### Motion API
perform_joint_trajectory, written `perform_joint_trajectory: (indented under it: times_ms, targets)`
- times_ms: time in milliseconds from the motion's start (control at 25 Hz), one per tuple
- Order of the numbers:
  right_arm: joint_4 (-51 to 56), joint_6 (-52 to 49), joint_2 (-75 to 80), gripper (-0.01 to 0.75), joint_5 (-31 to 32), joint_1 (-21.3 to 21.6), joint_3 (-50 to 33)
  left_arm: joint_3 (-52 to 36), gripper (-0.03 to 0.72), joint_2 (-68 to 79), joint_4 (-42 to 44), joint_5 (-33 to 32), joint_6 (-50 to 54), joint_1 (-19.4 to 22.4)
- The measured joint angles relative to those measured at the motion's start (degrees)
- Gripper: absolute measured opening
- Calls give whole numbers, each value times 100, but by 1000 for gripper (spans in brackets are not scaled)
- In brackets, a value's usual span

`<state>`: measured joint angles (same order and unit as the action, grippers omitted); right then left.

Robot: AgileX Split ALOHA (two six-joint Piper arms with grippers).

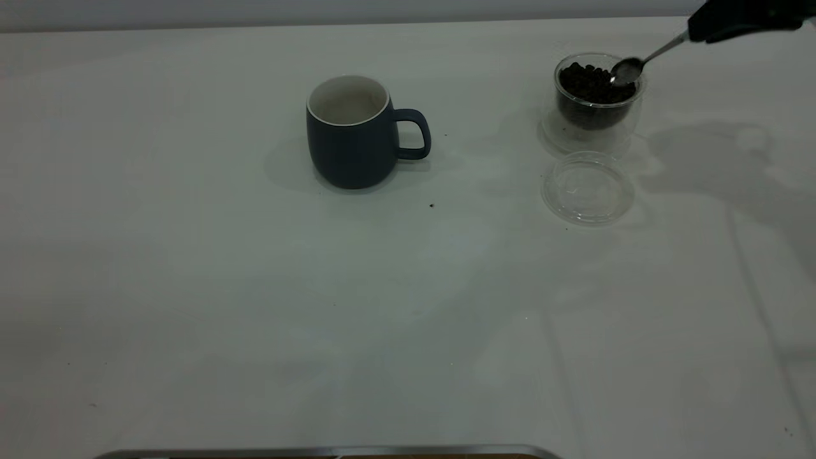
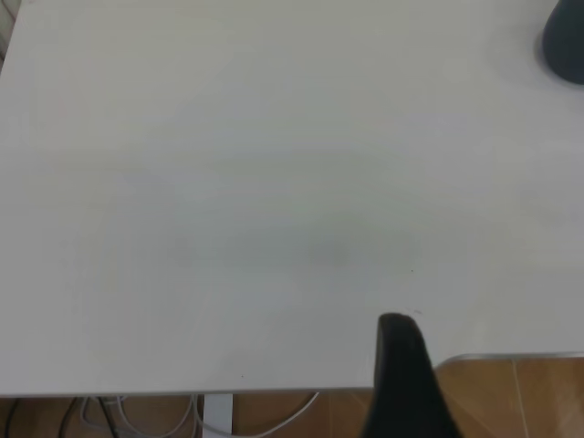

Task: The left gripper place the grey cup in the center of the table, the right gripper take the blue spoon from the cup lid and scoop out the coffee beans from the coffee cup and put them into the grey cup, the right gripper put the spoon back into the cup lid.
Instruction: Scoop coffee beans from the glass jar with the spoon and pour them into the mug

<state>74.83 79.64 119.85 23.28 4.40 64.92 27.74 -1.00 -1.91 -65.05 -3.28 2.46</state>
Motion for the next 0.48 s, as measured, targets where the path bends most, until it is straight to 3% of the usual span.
perform_joint_trajectory:
  times_ms: [480]
  targets:
    - [651,0,371,103,357,-94,13,0,548,0,0,0,0,0]
